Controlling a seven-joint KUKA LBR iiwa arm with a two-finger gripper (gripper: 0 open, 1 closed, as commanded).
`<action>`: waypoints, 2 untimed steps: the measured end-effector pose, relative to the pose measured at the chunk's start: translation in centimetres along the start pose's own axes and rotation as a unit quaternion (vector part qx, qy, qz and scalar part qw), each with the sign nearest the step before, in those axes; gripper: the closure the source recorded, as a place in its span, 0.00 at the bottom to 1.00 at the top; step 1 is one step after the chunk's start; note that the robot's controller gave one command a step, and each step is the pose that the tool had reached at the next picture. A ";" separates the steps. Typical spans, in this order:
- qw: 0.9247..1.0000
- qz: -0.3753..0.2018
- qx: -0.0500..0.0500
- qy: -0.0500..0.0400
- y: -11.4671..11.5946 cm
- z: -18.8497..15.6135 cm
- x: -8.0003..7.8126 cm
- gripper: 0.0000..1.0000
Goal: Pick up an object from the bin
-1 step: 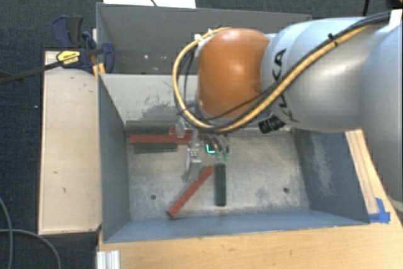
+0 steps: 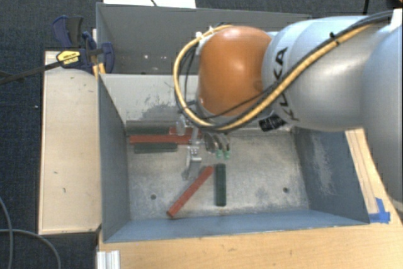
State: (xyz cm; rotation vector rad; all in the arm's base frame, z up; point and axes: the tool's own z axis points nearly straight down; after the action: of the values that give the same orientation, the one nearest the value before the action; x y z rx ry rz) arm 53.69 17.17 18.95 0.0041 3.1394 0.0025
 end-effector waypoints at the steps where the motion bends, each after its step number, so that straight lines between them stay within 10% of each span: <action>1: 0.995 -0.101 -0.001 -0.004 -2.1 4.3 0.6 0.00; 2: 0.972 -0.235 0.000 0.002 -5.6 6.9 1.3 0.00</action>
Offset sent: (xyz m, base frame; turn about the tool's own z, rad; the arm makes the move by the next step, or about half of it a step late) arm -0.0129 -0.0559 -0.0690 -0.4761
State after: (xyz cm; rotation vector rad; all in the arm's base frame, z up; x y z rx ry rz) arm 52.40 11.55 11.99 -0.7358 3.0565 0.0007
